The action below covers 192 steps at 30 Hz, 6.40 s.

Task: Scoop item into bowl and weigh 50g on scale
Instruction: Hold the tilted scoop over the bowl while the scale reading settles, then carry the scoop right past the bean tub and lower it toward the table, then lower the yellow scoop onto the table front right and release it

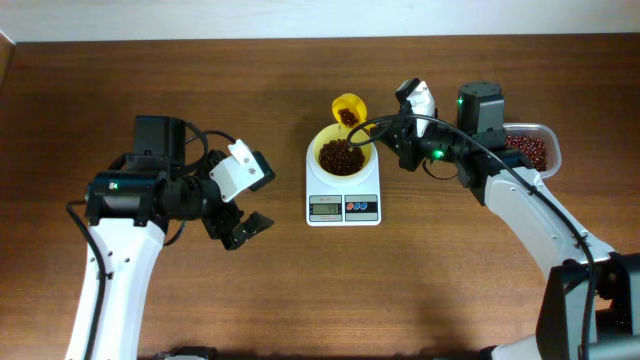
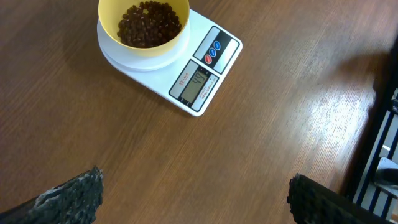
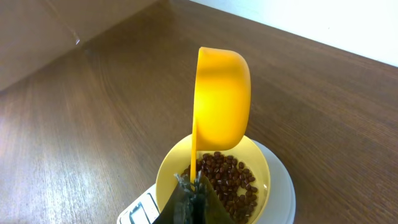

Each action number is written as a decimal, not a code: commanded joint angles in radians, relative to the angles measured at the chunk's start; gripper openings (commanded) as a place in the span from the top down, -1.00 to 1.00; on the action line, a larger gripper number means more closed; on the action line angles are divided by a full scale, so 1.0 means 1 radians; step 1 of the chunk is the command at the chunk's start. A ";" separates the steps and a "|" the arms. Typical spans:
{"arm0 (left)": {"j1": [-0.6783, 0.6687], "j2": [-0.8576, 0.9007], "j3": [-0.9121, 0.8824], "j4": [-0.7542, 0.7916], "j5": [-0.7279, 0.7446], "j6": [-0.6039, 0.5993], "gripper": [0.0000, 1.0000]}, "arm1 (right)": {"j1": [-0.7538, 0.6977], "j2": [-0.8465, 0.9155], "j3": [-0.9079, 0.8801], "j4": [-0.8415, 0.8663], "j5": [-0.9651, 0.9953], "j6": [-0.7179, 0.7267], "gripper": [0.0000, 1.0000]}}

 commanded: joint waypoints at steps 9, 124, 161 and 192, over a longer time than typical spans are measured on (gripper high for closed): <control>0.002 0.000 0.007 0.002 0.003 -0.010 -0.98 | 0.005 0.006 0.002 0.000 0.000 0.008 0.92; 0.002 0.000 0.007 0.002 0.003 -0.010 -0.97 | -0.351 -0.698 -0.561 -0.629 0.571 0.893 0.53; 0.002 0.000 0.007 0.002 0.003 -0.010 -0.97 | -0.348 -0.689 -0.229 -0.632 0.221 0.556 -0.97; 0.002 0.000 0.007 0.002 0.003 -0.010 -0.97 | -0.347 -1.065 -0.286 -0.851 0.046 0.108 -0.97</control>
